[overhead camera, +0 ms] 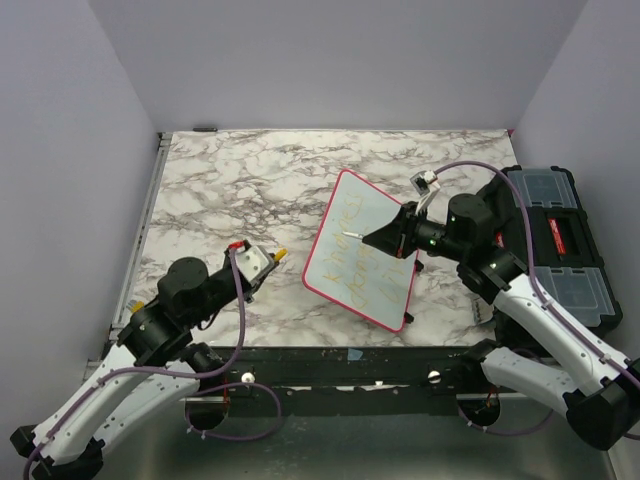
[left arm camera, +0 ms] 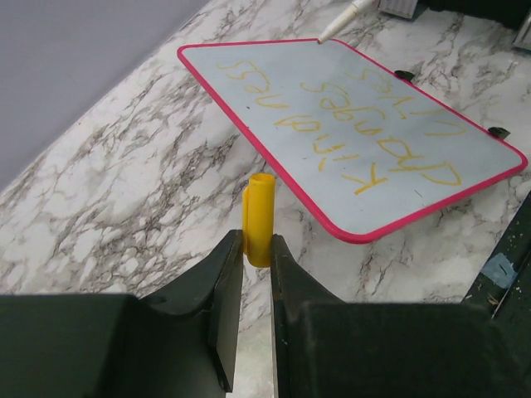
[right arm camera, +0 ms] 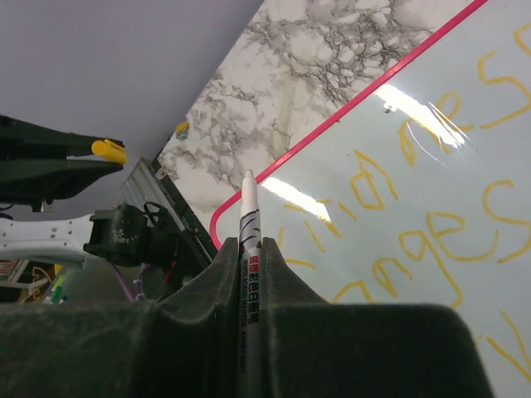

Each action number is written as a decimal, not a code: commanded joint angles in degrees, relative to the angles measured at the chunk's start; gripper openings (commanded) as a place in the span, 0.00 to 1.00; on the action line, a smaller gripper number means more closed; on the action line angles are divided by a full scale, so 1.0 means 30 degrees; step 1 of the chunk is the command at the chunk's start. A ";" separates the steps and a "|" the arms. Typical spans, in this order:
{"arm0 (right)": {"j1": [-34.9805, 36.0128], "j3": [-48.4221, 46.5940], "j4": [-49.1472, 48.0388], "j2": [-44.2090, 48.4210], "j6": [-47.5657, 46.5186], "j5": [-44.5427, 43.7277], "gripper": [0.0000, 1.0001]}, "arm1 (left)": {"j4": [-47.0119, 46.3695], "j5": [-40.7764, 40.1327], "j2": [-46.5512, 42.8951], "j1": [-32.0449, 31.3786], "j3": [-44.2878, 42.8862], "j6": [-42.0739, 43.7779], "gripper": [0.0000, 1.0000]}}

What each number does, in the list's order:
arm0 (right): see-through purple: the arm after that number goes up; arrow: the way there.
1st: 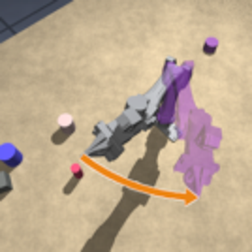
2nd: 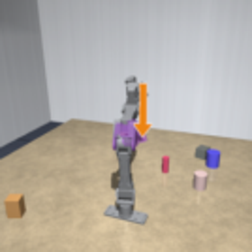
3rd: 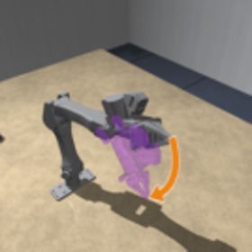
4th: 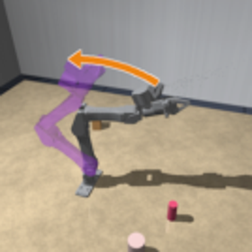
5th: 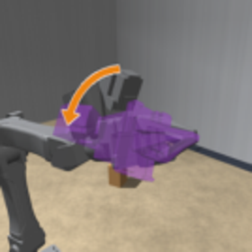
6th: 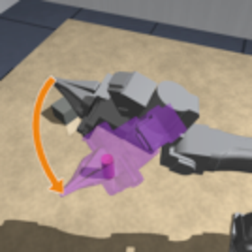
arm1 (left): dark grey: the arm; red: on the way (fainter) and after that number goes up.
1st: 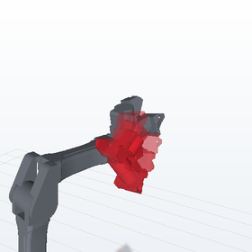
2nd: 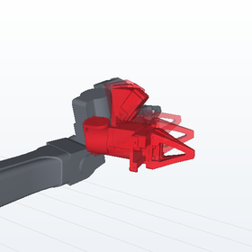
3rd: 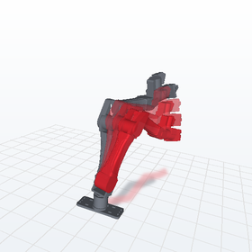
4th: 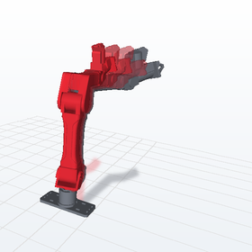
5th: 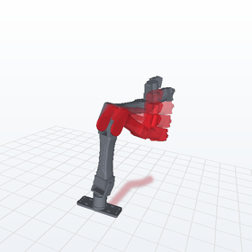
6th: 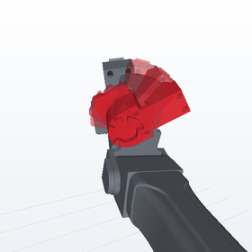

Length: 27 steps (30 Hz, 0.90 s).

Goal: Write a sentence on the whiteboard
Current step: Insert the whiteboard marker without the cap into the pen cap.

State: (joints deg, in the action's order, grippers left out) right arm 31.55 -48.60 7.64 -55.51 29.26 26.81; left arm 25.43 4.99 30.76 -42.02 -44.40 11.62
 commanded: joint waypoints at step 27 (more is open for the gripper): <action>0.4032 -0.5812 0.5532 -0.3895 -0.2397 0.4990 0.01 | -0.1711 -0.3260 -0.5967 -0.6310 0.5338 0.4631 0.00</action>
State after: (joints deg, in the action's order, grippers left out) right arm 39.66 -63.72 20.23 -65.58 24.58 43.75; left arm 21.89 -2.63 12.10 -60.25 -29.06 24.47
